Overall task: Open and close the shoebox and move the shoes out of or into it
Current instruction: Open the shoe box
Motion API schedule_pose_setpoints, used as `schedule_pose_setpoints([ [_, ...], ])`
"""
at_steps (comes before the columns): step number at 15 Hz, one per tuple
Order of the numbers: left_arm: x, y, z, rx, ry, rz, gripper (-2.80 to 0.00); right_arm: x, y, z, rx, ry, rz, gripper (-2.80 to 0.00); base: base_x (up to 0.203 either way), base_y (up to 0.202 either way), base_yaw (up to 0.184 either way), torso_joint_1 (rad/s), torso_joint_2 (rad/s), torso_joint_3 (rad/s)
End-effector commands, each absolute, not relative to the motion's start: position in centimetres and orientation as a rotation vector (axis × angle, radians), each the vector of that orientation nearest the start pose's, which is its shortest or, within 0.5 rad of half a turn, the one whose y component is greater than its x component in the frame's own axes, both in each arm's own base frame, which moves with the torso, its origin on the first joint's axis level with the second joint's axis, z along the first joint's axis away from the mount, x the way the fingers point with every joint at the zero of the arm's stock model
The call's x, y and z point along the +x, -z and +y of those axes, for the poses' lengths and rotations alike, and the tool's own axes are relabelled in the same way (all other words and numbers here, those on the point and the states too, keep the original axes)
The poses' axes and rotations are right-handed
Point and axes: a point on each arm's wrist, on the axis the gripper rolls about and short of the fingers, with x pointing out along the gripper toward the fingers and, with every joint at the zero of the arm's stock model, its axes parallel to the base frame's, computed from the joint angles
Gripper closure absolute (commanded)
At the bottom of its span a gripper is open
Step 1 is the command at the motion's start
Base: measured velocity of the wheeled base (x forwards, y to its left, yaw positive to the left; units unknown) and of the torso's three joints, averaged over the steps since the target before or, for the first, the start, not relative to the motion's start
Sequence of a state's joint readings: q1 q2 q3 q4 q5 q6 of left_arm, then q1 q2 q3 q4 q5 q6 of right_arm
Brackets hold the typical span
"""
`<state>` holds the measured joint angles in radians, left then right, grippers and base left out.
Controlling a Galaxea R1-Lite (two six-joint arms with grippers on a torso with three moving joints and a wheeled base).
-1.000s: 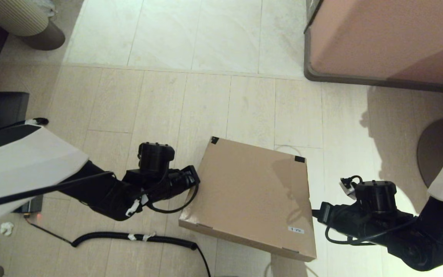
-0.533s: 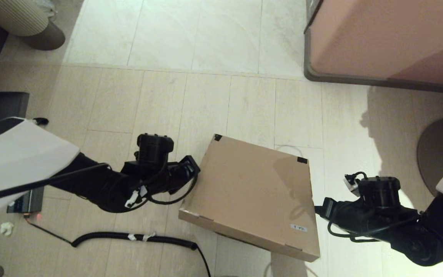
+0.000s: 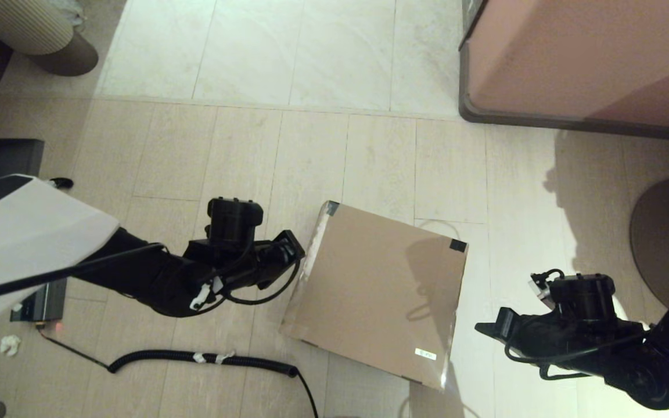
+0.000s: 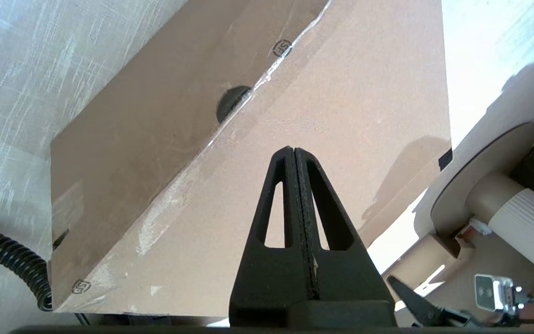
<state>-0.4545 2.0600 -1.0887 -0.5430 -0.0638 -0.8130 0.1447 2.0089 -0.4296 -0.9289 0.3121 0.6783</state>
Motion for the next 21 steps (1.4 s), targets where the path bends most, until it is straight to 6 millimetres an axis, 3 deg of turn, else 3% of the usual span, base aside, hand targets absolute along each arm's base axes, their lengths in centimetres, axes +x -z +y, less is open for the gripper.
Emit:
schedule_pose_setpoints([
  [1,35.6,-11.8,-17.5,-0.702,0.305,0.608,0.00,27.3,-3.2,4.7,0.694,-0.199,0.795,0.00,0.000,0.000,0.000,0.000,0.00,0.000],
  [3,35.9,-10.4,-17.1,-0.661,0.281,0.633,0.00,27.2,-2.4,4.6,0.634,-0.200,0.810,0.00,0.000,0.000,0.000,0.000,0.00,0.000],
  [6,37.3,-6.9,-14.9,-0.442,0.252,0.660,0.00,27.9,0.2,4.5,0.474,-0.143,0.818,0.00,0.000,0.000,0.000,0.000,0.00,0.000],
  [12,38.7,-3.4,-15.3,-0.297,0.263,0.684,0.00,28.3,4.0,6.6,0.423,-0.215,0.676,0.00,0.000,0.000,0.000,0.000,0.00,0.000],
  [16,39.7,-2.9,-16.1,-0.287,0.266,0.665,0.00,28.3,5.5,8.3,0.389,-0.238,0.676,0.00,0.000,0.000,0.000,0.000,0.00,0.000],
  [21,39.6,-2.2,-17.3,-0.286,0.286,0.680,0.00,28.3,5.4,8.4,0.357,-0.245,0.693,0.00,0.000,0.000,0.000,0.000,0.00,0.000],
])
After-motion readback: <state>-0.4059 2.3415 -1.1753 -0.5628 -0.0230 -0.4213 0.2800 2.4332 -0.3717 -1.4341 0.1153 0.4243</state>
